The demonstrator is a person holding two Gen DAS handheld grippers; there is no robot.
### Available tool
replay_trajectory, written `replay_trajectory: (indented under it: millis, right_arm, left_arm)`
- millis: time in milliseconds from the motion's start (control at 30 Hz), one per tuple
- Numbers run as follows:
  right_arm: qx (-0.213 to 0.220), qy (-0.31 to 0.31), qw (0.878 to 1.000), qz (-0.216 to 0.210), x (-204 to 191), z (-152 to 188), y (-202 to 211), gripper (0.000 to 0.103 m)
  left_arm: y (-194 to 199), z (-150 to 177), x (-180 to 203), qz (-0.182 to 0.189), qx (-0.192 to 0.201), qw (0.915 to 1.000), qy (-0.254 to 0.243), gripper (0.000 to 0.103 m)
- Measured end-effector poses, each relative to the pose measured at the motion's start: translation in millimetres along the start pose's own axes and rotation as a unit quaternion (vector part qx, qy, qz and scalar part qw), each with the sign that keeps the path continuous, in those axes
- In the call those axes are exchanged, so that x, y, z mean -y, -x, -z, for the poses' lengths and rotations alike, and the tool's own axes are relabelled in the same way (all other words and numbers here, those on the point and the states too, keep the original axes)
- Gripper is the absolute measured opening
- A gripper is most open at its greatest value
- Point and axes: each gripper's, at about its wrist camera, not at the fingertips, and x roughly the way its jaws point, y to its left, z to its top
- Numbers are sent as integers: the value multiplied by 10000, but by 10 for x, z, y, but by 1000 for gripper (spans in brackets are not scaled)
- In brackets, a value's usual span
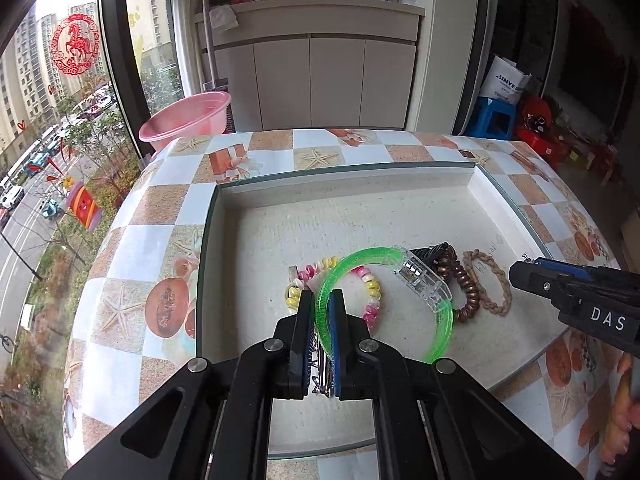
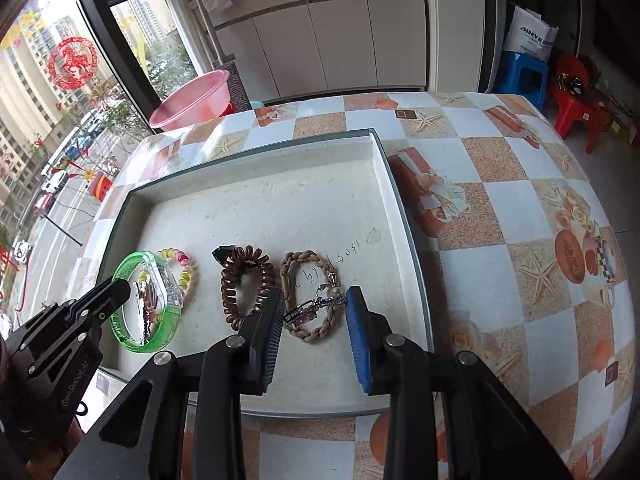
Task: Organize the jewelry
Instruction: 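Release the heart pendant in the tray with the right tool while the left tool releases the bangle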
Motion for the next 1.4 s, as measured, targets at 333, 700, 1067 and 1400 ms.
replay_trajectory:
  millis: [333, 700, 1067, 1400]
  right_arm:
    - [-199, -175, 9996, 52, 117, 79, -244, 35]
    - [-185, -214, 9996, -17, 123, 54, -246, 65]
    - [110, -794, 9942, -722, 224, 44, 54, 80]
    - [368, -1072, 9890, -954, 330, 172, 427, 87]
  left_arm:
    - [-115, 69, 71, -102, -68, 9998, -179, 20]
    - [-129, 100, 128, -200, -38, 9992, -340, 20]
    - [128, 56, 103, -250, 266, 9987, -360, 21]
    - [556, 94, 103, -265, 756, 9961, -362, 103]
